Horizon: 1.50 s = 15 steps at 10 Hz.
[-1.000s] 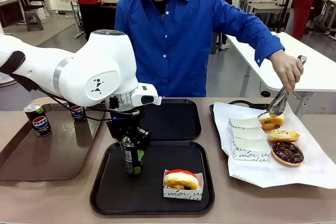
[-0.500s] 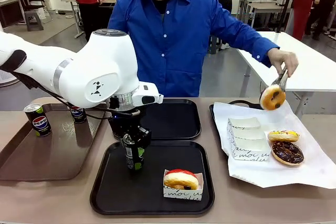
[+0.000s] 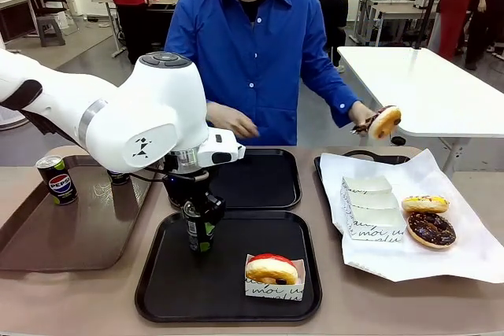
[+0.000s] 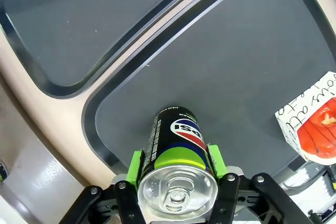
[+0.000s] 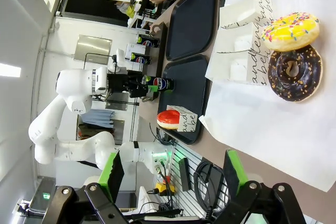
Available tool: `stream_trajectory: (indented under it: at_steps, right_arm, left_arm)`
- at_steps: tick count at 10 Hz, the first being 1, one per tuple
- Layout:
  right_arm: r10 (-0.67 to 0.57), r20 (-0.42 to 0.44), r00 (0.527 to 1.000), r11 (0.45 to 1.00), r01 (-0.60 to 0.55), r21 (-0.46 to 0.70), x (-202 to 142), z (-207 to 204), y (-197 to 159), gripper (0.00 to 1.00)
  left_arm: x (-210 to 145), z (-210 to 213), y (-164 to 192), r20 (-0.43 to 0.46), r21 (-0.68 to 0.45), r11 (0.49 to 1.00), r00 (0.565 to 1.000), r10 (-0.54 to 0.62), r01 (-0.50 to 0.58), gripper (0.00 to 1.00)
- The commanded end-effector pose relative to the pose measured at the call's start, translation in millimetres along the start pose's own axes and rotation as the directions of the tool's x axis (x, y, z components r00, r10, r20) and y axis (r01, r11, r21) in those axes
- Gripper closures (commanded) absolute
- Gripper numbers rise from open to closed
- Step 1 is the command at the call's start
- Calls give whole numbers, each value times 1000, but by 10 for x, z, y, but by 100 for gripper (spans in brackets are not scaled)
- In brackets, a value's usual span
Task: Set up donuts and drinks on trays.
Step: Pick up one Pepsi coke and place it on the Flat Tray.
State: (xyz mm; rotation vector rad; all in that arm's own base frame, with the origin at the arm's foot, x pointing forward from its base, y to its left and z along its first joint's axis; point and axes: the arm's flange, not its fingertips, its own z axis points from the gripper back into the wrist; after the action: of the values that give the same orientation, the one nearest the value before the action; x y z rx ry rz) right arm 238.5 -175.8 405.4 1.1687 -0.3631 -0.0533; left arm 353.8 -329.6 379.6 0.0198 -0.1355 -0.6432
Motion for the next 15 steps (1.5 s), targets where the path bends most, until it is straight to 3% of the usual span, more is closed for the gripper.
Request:
stream_trajectory:
  at_steps: [1,3,4,6,11,15]
  right_arm:
    - [11,4,1000,1000,-11,12,5,1,-11,0]
    - [11,4,1000,1000,-11,12,5,1,-11,0]
    - [11,4,1000,1000,-11,12,5,1,-11,0]
    - [11,4,1000,1000,-11,12,5,1,-11,0]
    - [11,4,1000,1000,-11,12,5,1,-11,0]
    - [11,4,1000,1000,-11,12,5,1,-11,0]
  left_arm:
    - [4,-102,-36,10,29,1000,1000,6,-6,0]
    - [-27,-20,-50,22,15,1000,1000,2,-2,0]
    - [-71,72,-67,27,-2,1000,1000,13,-13,19]
    - [-221,351,-26,60,-40,999,998,26,-23,0]
    - [-904,988,177,156,-60,998,987,36,-27,0]
    - [-1542,1145,699,162,-98,984,973,163,-148,0]
